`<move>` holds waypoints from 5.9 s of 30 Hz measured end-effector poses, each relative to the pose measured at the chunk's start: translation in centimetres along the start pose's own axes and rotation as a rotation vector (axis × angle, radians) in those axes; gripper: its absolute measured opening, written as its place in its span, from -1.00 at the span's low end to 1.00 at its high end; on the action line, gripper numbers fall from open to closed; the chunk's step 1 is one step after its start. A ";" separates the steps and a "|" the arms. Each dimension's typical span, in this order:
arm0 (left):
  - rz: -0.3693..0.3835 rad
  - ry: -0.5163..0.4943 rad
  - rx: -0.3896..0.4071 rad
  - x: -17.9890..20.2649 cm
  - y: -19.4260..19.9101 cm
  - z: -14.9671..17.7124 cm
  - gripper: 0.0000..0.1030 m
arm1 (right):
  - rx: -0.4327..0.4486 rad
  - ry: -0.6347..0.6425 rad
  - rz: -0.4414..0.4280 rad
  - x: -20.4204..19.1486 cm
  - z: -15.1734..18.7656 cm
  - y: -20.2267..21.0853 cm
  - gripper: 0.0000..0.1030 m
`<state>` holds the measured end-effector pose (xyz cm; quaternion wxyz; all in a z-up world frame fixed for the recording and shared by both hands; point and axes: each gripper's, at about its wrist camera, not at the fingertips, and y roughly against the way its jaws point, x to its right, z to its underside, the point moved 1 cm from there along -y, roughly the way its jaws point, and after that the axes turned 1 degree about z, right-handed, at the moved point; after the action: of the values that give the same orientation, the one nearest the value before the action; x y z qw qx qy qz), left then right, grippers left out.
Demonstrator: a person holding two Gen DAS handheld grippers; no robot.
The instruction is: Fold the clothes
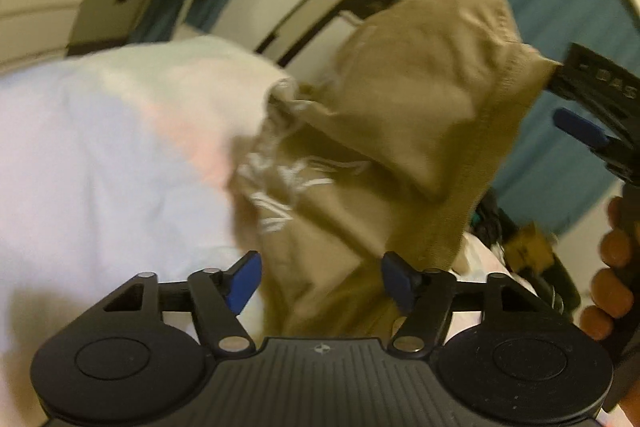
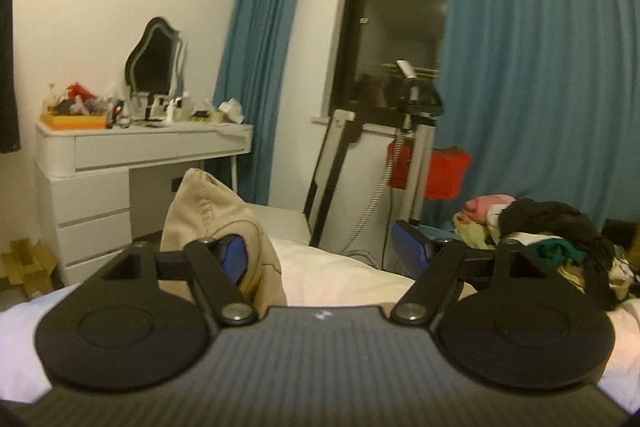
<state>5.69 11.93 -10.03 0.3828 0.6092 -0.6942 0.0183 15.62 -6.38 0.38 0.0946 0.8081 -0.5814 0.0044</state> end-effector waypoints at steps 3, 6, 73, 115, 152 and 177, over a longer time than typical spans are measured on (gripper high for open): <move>0.028 -0.087 0.018 1.6 0.6 0.6 0.51 | 0.018 -0.063 0.016 1.2 1.3 1.0 0.47; 0.053 -0.195 0.060 3.3 0.6 1.3 0.66 | 0.002 -0.094 0.026 2.3 2.2 1.1 0.47; 0.079 -0.366 0.956 24.8 37.7 -26.6 0.99 | 0.486 -0.240 0.278 13.3 -27.0 33.2 0.55; -0.173 -0.319 0.065 9.2 -39.0 -28.1 1.00 | -0.272 -0.282 0.433 29.5 3.9 -22.7 0.63; -0.159 -0.628 -0.182 11.3 -19.8 -10.1 0.99 | -0.324 -0.530 0.219 15.0 9.3 4.2 0.63; -0.112 -0.310 -0.212 11.0 -43.5 -14.8 -0.65 | -0.384 -0.606 0.074 14.8 17.6 -2.1 0.63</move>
<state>50.97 -1.12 -12.66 0.3340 0.5986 -0.7079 -0.1703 20.56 -22.44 -15.49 0.0676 0.7187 -0.6020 -0.3413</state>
